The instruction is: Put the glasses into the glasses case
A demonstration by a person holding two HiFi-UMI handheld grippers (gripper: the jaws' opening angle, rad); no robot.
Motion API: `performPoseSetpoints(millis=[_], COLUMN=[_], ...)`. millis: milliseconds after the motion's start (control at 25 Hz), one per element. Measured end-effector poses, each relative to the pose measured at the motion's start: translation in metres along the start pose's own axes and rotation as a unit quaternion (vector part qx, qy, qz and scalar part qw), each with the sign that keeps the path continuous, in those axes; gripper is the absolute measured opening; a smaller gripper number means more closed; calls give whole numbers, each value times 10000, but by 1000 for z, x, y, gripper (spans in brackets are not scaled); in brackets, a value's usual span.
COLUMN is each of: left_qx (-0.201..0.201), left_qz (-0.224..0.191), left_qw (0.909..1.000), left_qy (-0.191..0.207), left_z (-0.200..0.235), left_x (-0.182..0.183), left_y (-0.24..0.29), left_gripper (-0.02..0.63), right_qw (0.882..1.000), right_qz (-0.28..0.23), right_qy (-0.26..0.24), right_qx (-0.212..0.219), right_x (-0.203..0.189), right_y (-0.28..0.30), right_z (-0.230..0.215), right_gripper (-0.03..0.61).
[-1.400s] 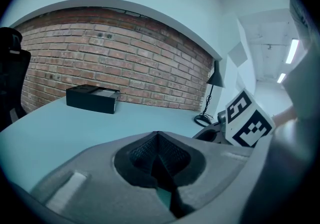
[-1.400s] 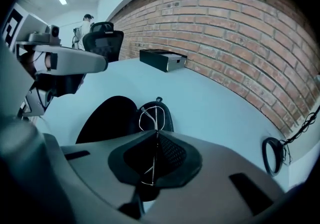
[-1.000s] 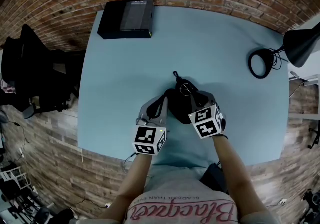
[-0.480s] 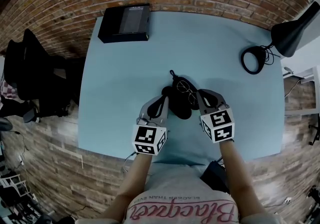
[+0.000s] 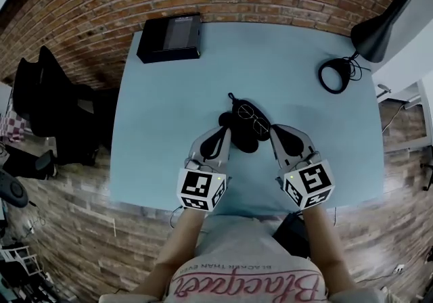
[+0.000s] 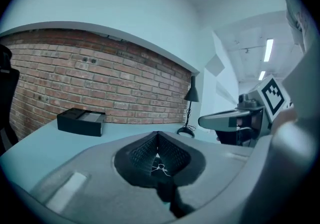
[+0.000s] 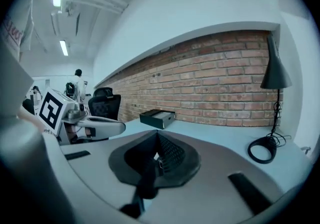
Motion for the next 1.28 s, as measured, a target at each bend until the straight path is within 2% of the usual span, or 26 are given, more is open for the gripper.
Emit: performPoseSetpoints(millis=[120,280,480,680,880,1280], left_qx=[-157,-398,-630,-737,-791,-811], left_qz=[-186,-427,-711,-1058,-1196,-1206], left_qw=[9997,9982,9952,9908,9886,9880], left_qy=[51,166,247,405,468,515], left_z=[-11,-26,-43,-50,-54,-55], left_x=[14,33,55,77,86,89], left_y=[-5,-10,-17,-26,-30,-37], left_gripper=[3,3,3,4,3,3], right_qw=[9993,9982,9947,9903,9895,9891], right_qz=[-365,-579,-1016,-1381,-1441,-1435], right_qy=[4,-126,144,127,-99,-328], right_qx=[40,62,103,-1,29,-29], right_x=[18,37,60,77,84,87], right_y=[-20,-36,-57,-67,-67,-69], right_z=[9,18,25,29,37,48], right_gripper=[9,9,9,9,9,9])
Point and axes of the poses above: the fingertips, and each gripper's own axes: y forward along the fingers, z to its left, x out of its top, the point moved 4 cm from there along -y, backward along the fingers, and after that the axes turned 13 degrees about -z, right-handed, at the moved point
